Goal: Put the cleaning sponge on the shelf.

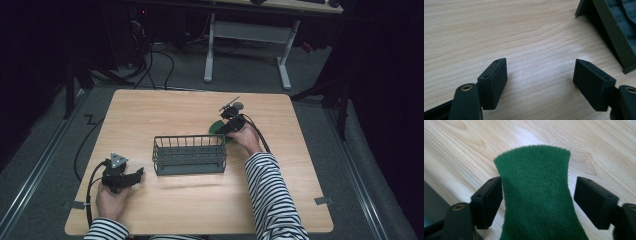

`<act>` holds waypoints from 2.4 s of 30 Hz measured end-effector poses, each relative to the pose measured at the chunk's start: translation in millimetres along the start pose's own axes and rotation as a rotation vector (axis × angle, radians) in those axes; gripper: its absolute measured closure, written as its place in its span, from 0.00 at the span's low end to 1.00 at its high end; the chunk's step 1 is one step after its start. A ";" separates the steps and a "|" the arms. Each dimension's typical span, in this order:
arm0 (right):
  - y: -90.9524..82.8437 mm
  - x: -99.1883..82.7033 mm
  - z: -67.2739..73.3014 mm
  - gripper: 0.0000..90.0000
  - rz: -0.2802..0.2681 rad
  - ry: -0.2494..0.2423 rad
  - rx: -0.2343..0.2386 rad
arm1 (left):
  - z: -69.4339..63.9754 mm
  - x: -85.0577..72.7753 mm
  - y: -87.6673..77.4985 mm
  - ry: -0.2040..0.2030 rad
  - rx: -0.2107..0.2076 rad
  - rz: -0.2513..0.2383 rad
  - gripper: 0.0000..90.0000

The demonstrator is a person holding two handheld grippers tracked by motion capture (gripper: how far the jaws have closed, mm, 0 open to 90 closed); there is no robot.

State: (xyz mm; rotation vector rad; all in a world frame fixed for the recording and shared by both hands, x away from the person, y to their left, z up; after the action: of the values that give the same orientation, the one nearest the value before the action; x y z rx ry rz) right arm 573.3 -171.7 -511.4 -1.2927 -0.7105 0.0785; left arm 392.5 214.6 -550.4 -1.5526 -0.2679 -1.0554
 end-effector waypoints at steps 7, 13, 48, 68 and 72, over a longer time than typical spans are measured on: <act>5.0 -6.8 -3.8 0.32 0.023 -0.003 -0.021 | -0.1 0.0 0.1 0.001 0.000 -0.001 0.31; -11.0 -15.9 -15.5 0.33 -0.024 0.035 -0.036 | -0.2 0.0 0.2 0.001 0.001 -0.001 0.31; -145.3 -25.7 81.1 0.33 -0.304 -0.196 0.099 | -0.6 -0.4 -0.4 -0.008 0.006 0.000 0.31; -97.6 -24.0 109.4 0.33 -0.199 -0.228 0.083 | -0.4 -0.5 -0.4 -0.012 0.007 -0.004 0.32; -93.0 -26.4 111.9 0.32 -0.196 -0.234 0.058 | -0.3 -0.5 -0.4 -0.012 0.007 -0.004 0.32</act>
State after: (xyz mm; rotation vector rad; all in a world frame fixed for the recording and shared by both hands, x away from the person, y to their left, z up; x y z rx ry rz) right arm 463.6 -116.4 -429.1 -1.1635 -1.0258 0.0911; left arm 391.8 214.6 -550.5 -1.5533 -0.2825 -1.0473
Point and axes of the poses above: each handheld gripper's, and its own axes: y roughly forward along the jaws, x roughly out of its top, z roughly to its left, the point moved 2 cm from there along y, roughly forward along the jaws, and after that the axes turned 8 degrees about y, right-handed, at the moved point
